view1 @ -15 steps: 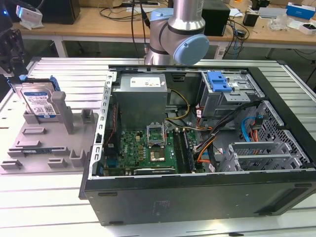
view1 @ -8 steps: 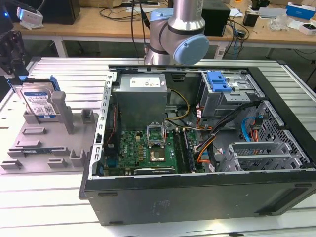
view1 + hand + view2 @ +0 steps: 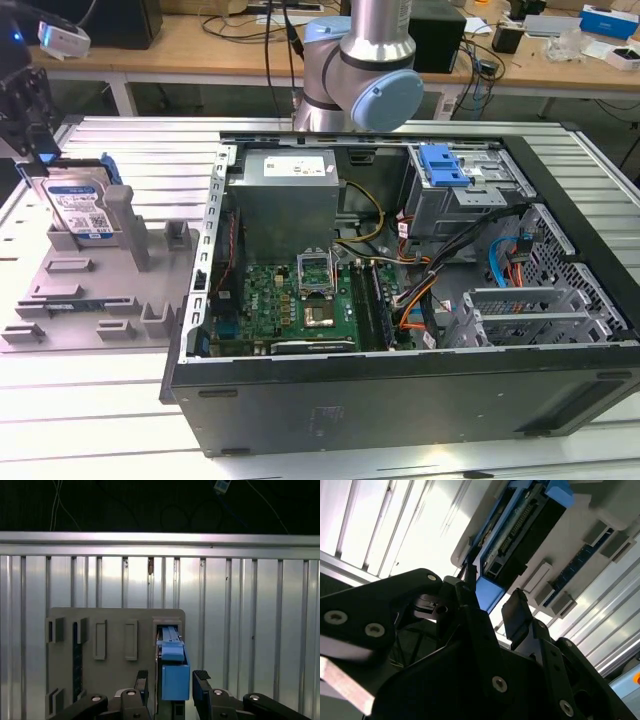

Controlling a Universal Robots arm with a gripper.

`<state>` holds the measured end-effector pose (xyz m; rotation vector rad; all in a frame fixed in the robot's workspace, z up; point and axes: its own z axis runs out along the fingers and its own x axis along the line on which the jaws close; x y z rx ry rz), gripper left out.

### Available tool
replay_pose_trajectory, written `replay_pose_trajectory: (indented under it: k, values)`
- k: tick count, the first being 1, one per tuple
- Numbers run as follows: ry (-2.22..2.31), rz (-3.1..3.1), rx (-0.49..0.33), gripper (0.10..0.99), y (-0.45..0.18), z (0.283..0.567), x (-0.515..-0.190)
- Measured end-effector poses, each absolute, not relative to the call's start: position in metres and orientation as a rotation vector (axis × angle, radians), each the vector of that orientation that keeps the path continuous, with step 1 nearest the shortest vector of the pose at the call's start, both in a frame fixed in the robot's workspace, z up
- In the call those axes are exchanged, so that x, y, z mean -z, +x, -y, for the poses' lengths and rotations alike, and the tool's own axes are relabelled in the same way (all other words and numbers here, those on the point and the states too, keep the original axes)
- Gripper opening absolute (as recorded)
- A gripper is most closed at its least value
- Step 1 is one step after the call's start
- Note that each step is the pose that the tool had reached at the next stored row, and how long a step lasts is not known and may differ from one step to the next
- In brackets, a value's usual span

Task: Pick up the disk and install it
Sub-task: 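Pick up the disk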

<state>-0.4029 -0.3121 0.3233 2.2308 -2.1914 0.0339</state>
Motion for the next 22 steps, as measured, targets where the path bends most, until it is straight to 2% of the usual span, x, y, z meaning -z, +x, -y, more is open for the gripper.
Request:
replay_pose_trajectory:
  k: [22]
  values:
    - [2.231,2.191,-0.034,0.482,-0.403,0.309,-0.307]
